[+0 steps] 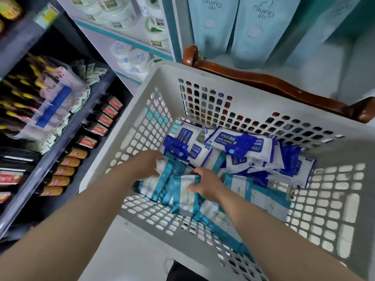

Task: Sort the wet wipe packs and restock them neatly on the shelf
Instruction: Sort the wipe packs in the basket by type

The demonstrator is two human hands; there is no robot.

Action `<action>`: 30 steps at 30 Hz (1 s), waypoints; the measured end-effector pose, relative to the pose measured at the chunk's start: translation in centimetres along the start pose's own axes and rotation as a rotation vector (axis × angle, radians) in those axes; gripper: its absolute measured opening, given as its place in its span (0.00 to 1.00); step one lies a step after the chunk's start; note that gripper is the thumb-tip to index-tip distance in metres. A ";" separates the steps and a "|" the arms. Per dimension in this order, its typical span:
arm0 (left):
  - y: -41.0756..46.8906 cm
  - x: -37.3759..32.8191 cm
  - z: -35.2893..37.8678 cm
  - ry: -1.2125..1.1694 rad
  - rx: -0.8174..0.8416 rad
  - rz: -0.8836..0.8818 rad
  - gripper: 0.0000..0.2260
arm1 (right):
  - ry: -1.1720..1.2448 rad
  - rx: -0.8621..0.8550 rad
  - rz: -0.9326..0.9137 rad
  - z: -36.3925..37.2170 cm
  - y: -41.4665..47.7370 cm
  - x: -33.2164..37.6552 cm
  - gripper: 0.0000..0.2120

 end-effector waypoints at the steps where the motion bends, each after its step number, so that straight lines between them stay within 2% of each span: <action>1: 0.3 -0.2 0.1 0.053 -0.005 0.016 0.24 | -0.001 0.012 0.010 0.1 0.1 -0.2 0.25; 4: 0.8 -1.0 -0.2 0.241 -0.044 0.069 0.19 | 0.039 0.016 0.062 -0.7 0.4 -0.7 0.23; 7: 1.1 -2.1 -0.6 0.298 -0.076 0.131 0.11 | 0.125 -0.043 0.107 -2.2 0.6 -1.5 0.26; 9: 1.2 -2.7 -0.5 0.330 -0.077 0.165 0.06 | 0.150 -0.062 0.114 -2.9 0.8 -1.9 0.22; 11: 1.4 -2.7 -0.4 0.288 -0.062 0.151 0.06 | 0.178 -0.076 0.119 -3.4 0.8 -2.3 0.18; 14: 1.4 -2.4 -1.2 0.126 -0.093 0.135 0.05 | 0.256 -0.127 0.126 -4.1 0.9 -2.9 0.21; 16: 1.3 -2.0 -1.9 0.051 -0.142 0.125 0.06 | 0.305 -0.136 0.126 -4.3 0.8 -3.0 0.15; 18: 1.1 -1.5 -2.2 0.043 -0.159 0.101 0.07 | 0.347 -0.128 0.135 -4.2 0.6 -3.2 0.12; 21: 1.0 -1.7 -1.3 0.121 -0.054 0.103 0.07 | 0.400 -0.115 0.140 -4.2 0.3 -2.9 0.14; 24: 0.6 -2.1 -0.7 0.206 0.023 0.109 0.01 | 0.440 -0.125 0.118 -4.9 0.0 -2.5 0.15; 30: -1.3 -2.3 -3.4 0.024 -0.034 0.063 0.05 | 0.407 -0.144 0.089 -9.5 -2.6 -1.5 0.11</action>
Point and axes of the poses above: each hand's wrist, its own y-axis towards the middle knuckle, its own z-axis out of the palm, x = y × z, the point moved 9 cm from there along y, towards the middle knuckle, and after that the axes turned 10 degrees about y, right-handed, at the moved point
